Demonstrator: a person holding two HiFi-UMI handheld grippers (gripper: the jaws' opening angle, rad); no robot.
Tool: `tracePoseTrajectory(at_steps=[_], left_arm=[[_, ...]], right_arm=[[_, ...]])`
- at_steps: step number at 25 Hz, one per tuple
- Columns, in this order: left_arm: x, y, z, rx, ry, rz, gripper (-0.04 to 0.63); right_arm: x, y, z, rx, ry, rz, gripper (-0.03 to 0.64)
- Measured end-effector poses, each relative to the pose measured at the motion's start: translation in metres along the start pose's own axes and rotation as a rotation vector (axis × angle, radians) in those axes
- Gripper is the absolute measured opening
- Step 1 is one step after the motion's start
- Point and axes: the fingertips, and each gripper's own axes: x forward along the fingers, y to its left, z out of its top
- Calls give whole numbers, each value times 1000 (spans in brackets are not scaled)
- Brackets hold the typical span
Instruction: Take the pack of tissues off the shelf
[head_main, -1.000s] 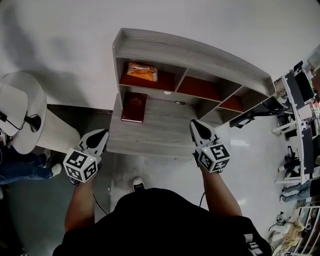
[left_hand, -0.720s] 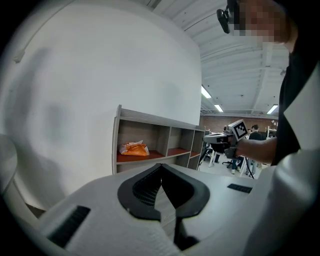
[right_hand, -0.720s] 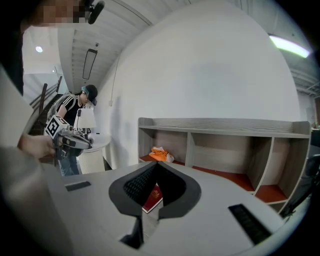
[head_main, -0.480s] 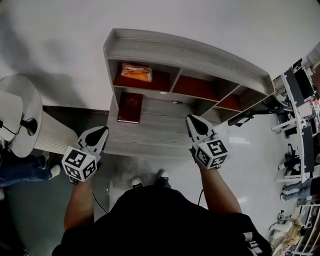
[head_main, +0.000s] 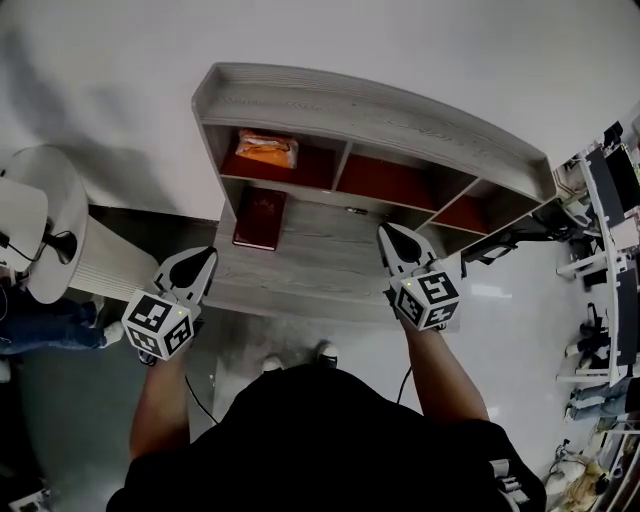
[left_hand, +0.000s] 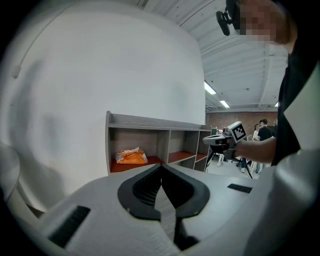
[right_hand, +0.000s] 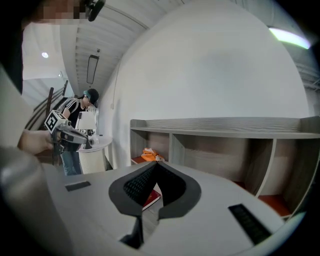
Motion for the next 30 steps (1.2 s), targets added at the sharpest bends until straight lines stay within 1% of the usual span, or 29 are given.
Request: tracePoseTrajectory(at_steps=[5,9,14,18,19,21,23,26,30], left_arm=[[2,-4,-7,-1,25,12,17],[-3,2,-12,-15,29,37,17],[-9,12,-15,-21,13,71,17],[-19,16,-23,-31,15,98,17],[-22,18,-27,-35,18,106,17],[-29,22,-31,-32,15,130,17],[-38,29,-33,-25,5,161,18],[-52,42,-38,-46,5,202,18],[-62,54,-43,-65,9,234,18]], right_arm=[[11,-4,-1,-10,10,19,9],[27,6,-1,-42,26,51,9],[58,30,3,-89,37,149,11],[91,50,3,-140,64,195,12],[100,53,3,-149,68,203,19],[117,60,4,-165,81,216,60],[132,67,4,-177,95,230,69],[153,75,6,-207,107,234,94],[182,76,5,-251,132,228,120]])
